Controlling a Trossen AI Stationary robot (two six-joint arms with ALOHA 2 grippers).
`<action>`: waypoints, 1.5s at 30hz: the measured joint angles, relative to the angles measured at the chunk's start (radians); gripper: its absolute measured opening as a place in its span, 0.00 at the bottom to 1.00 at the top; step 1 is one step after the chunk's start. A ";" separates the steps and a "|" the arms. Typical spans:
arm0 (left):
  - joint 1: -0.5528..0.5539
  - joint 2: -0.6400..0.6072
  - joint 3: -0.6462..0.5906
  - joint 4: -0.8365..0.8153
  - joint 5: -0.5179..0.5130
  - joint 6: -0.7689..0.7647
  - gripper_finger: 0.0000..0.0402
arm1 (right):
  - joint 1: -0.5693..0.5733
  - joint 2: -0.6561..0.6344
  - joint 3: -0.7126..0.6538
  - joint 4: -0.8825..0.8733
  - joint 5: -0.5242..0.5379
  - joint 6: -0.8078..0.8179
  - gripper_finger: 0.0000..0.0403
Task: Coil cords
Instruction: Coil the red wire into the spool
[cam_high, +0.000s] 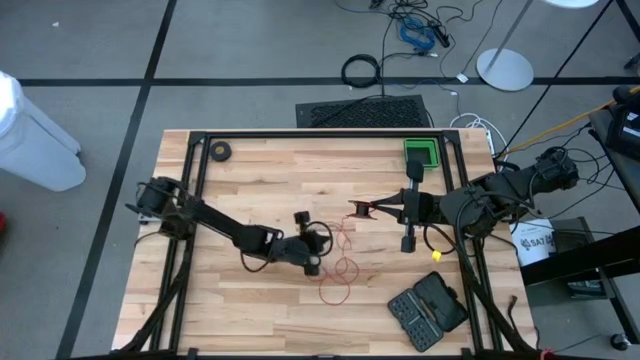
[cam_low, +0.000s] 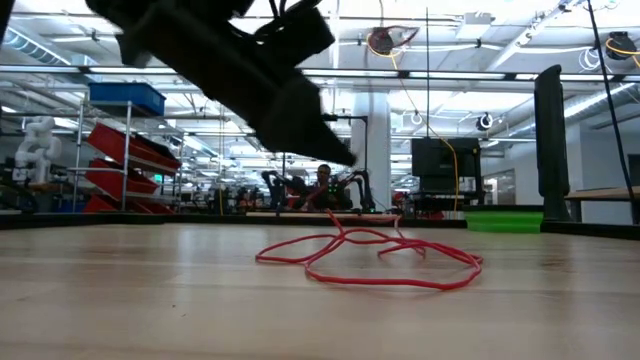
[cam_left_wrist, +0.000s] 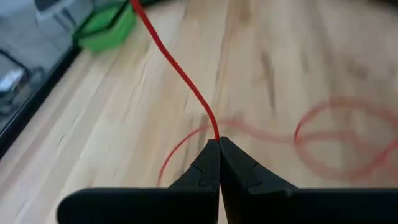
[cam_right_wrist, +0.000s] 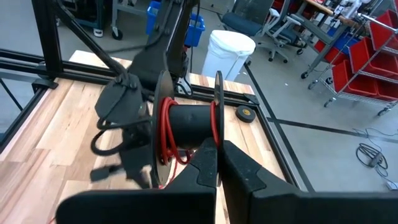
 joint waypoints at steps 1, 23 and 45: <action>-0.003 -0.027 0.000 -0.077 0.000 -0.024 0.01 | 0.000 0.000 0.000 0.000 0.000 0.000 0.00; -0.122 -0.208 -0.017 -0.789 0.347 -0.568 0.00 | 0.009 -0.021 -0.001 0.008 0.038 0.007 0.00; -0.252 -0.354 0.064 -0.575 0.016 -0.288 0.21 | 0.011 -0.021 -0.001 0.005 0.053 0.012 0.00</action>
